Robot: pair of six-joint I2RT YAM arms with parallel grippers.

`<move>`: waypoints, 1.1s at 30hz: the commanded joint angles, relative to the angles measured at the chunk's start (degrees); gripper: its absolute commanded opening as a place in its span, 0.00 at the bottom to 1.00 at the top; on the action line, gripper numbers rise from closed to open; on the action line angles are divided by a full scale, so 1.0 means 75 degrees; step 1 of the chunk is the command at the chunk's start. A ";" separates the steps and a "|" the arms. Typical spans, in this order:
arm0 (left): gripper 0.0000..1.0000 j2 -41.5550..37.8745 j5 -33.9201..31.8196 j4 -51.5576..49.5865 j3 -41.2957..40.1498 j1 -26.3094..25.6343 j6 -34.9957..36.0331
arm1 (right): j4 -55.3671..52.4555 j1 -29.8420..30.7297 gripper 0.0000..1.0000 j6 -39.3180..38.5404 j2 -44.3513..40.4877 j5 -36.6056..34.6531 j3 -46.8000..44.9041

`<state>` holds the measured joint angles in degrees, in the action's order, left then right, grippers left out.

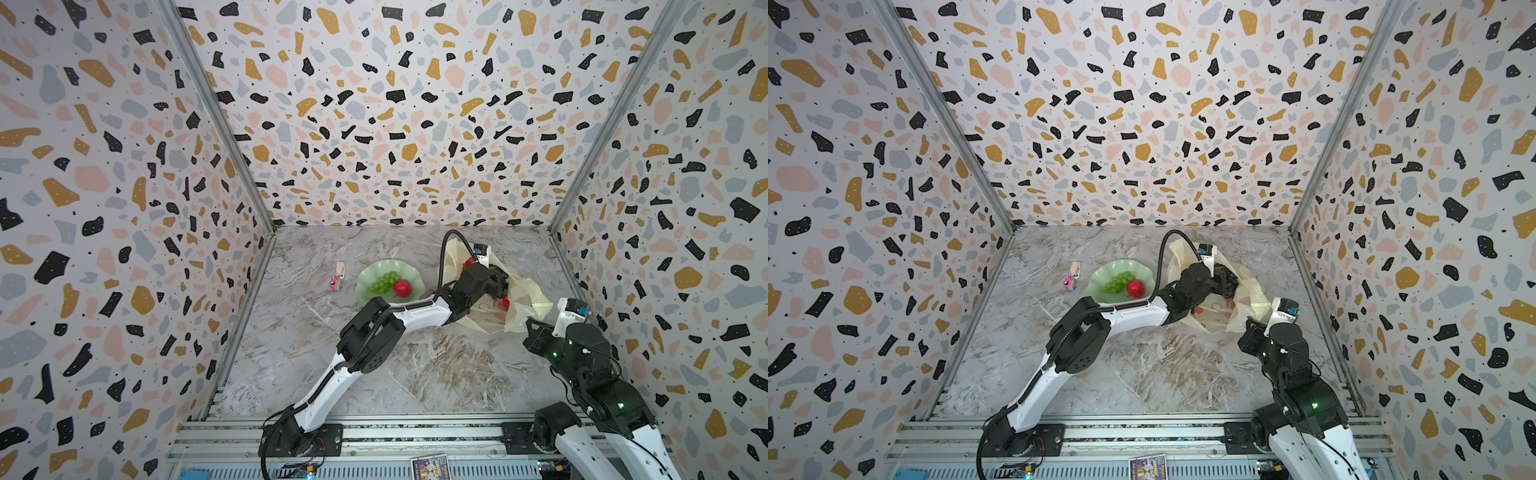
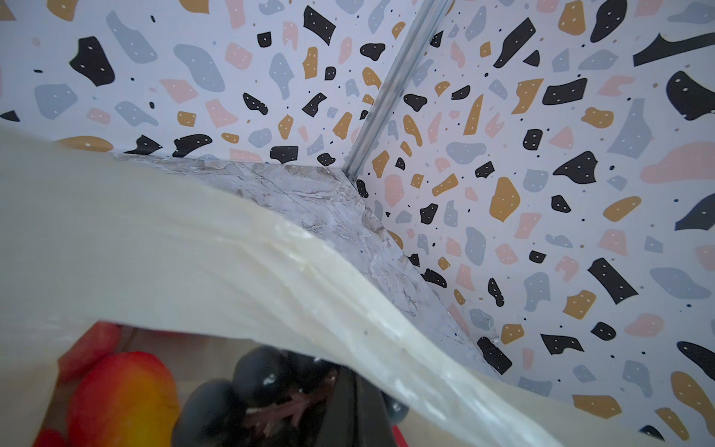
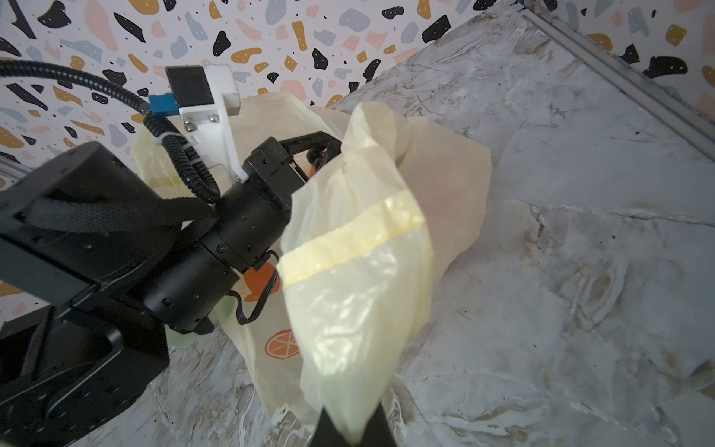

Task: Take fruits out of the plastic bag
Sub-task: Take out the fake fruit from the plastic bag.

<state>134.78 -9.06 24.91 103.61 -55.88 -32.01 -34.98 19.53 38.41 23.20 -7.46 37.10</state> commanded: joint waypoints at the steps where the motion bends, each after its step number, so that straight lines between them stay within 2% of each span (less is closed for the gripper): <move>1: 0.00 -0.0579 0.0331 0.0154 -0.0003 0.0032 0.0321 | 0.0224 0.0036 0.00 -0.0129 0.0028 -0.0228 0.0034; 11: 0.00 -0.1866 0.0877 -0.0387 -0.0677 -0.0002 0.0949 | 0.0657 0.0033 0.00 -0.0389 0.0075 -0.0622 -0.0030; 18: 0.00 -0.2667 0.1789 -0.0841 -0.0749 -0.0015 0.1538 | 0.0961 0.0030 0.00 -0.0289 0.0167 -0.0437 -0.0228; 33: 0.00 -0.4017 0.1836 -0.1169 -0.0740 -0.0015 0.2053 | 0.1282 0.0030 0.00 -0.0285 -0.0005 -0.0446 -0.0597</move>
<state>106.89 4.14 14.15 97.86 -55.94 -18.35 -26.85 19.53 36.56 23.94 -10.15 33.23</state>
